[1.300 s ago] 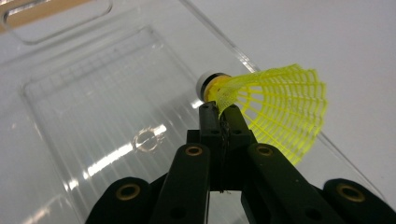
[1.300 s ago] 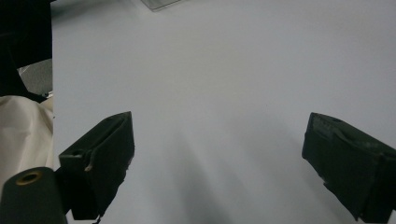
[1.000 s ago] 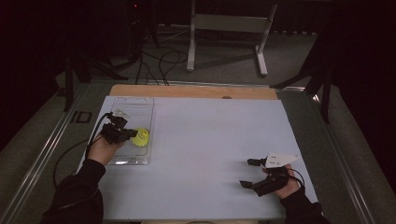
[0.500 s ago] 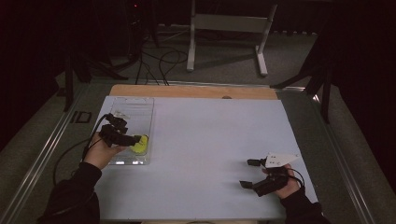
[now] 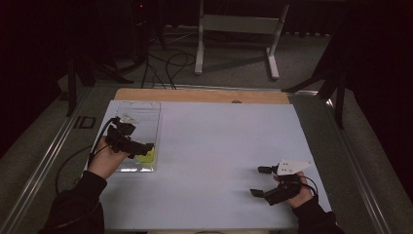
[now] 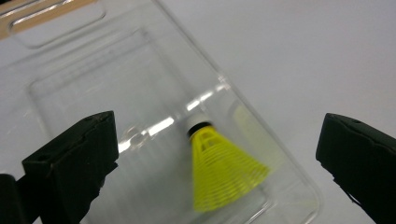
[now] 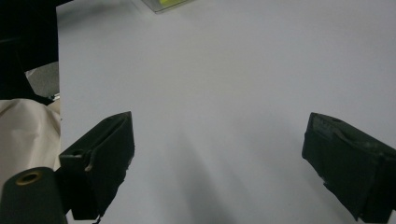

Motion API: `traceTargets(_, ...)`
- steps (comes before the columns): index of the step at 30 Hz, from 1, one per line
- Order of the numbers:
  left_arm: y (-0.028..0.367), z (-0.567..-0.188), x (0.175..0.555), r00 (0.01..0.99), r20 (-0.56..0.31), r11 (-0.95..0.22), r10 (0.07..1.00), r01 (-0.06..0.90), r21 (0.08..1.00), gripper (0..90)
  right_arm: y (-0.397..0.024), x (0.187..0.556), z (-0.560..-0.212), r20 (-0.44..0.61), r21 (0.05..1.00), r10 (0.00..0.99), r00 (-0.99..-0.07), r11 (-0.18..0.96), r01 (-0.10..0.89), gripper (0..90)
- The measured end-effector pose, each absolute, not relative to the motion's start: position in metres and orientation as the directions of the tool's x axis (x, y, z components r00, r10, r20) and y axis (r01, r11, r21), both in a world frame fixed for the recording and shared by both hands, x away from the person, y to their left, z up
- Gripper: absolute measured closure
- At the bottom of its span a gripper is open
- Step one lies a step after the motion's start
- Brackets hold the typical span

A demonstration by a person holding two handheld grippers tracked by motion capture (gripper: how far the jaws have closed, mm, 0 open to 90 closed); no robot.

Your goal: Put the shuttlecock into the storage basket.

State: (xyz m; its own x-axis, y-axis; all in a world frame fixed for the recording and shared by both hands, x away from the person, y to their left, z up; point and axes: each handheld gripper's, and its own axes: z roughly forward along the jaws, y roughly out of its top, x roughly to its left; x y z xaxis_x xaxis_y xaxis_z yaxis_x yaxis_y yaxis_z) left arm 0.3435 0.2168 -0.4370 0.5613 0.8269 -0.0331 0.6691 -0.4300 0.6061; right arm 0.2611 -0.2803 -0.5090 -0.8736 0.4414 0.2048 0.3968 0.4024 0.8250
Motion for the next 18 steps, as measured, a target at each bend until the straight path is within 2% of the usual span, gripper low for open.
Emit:
traceTargets(7, 0.202, -0.435, 0.339, 0.649, -0.059, -0.469, 0.759, 0.606, 0.642, 0.0, -0.281, 0.261, -0.51, 0.193, 0.824, 0.451, -0.872, 0.408, 0.394, 9.5)
traceTargets(18, 0.181, -0.428, 0.335, 0.729, -0.087, -0.49, 0.679, 0.538, 0.686, 0.0, -0.282, 0.261, -0.511, 0.195, 0.822, 0.461, -0.866, 0.405, 0.4, 9.5)
